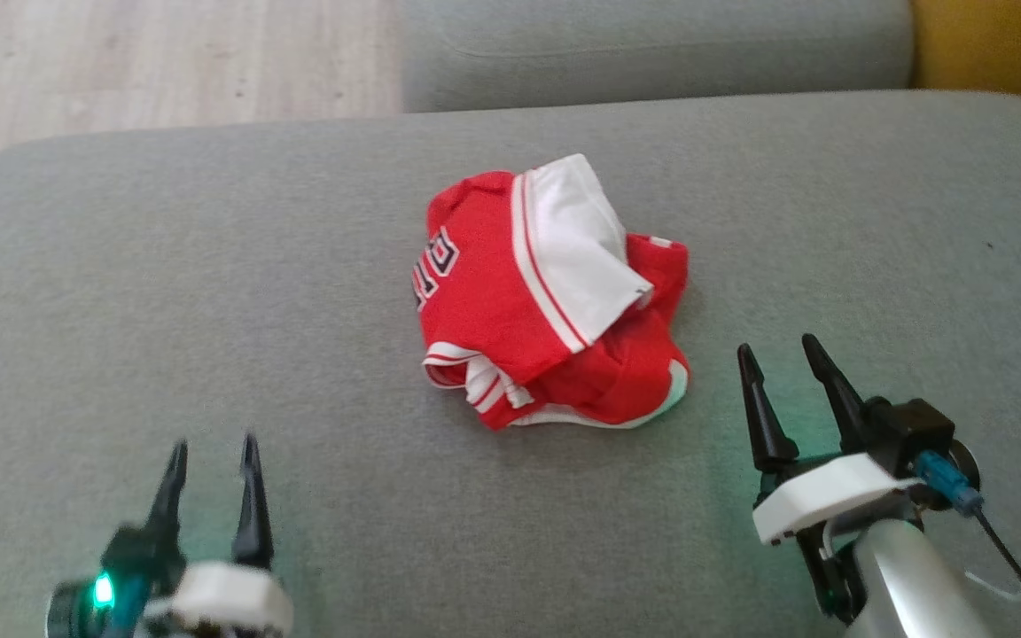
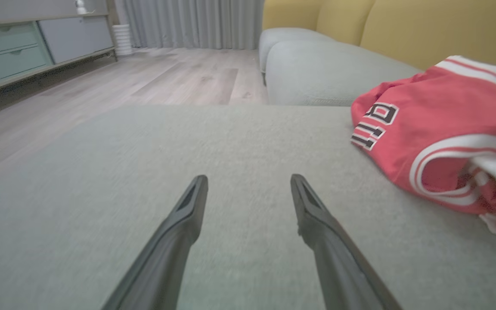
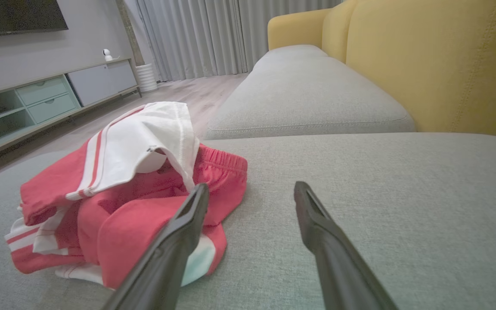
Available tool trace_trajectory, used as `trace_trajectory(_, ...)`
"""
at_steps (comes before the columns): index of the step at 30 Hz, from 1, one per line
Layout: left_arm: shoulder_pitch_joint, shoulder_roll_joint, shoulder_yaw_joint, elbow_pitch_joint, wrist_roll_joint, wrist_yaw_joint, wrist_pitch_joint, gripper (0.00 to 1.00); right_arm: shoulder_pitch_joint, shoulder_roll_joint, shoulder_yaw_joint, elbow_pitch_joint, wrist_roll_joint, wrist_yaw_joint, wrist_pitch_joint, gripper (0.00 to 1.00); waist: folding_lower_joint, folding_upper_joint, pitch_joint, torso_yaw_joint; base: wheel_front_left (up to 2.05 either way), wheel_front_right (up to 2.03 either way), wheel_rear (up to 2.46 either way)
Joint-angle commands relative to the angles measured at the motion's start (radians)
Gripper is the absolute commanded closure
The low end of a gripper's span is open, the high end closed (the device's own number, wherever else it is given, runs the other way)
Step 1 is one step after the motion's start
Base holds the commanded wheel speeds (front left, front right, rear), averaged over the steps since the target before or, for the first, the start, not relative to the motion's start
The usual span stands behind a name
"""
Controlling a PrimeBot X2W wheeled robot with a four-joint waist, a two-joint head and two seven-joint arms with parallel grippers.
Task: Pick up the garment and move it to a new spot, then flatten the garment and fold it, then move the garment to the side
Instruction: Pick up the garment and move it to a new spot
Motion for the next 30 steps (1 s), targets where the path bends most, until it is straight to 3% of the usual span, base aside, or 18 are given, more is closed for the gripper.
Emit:
trace_trajectory(1, 0.001, -0.004, 0.055, -0.043, 0.013, -0.008, -0.005, 0.00, -0.003, 0.004, 0.016, -0.025, -0.001, -0.001, -0.003, 0.00, 0.0001, -0.0001, -0.010, 0.019, 0.00, 0.00, 0.00)
trace_trajectory(8, 0.088, -0.060, 0.119, -0.076, 0.054, -0.044, -0.005, 0.00, 0.013, 0.004, 0.011, -0.020, 0.006, -0.001, -0.003, 0.00, 0.0001, -0.0001, -0.020, 0.035, 0.00, 0.00, 0.00)
trace_trajectory(15, 0.030, -0.088, 0.111, -0.082, 0.119, -0.115, -0.005, 0.00, 0.014, 0.004, 0.023, -0.009, 0.007, -0.001, -0.003, 0.00, 0.0001, -0.0001, -0.011, 0.020, 0.00, 0.00, 0.00)
trace_trajectory(21, -0.106, -0.113, -0.040, -0.100, 0.163, -0.175, -0.005, 0.00, 0.003, 0.004, 0.035, 0.004, 0.009, -0.001, -0.003, 0.00, 0.0001, -0.0001, 0.017, -0.009, 0.00, 0.00, 0.00)
trace_trajectory(30, -0.325, -0.120, -0.311, 0.018, 0.174, -0.196, -0.005, 0.00, -0.013, 0.004, 0.051, 0.020, 0.014, -0.001, -0.003, 0.00, 0.0001, -0.0001, 0.049, -0.064, 0.00, 0.00, 0.00)
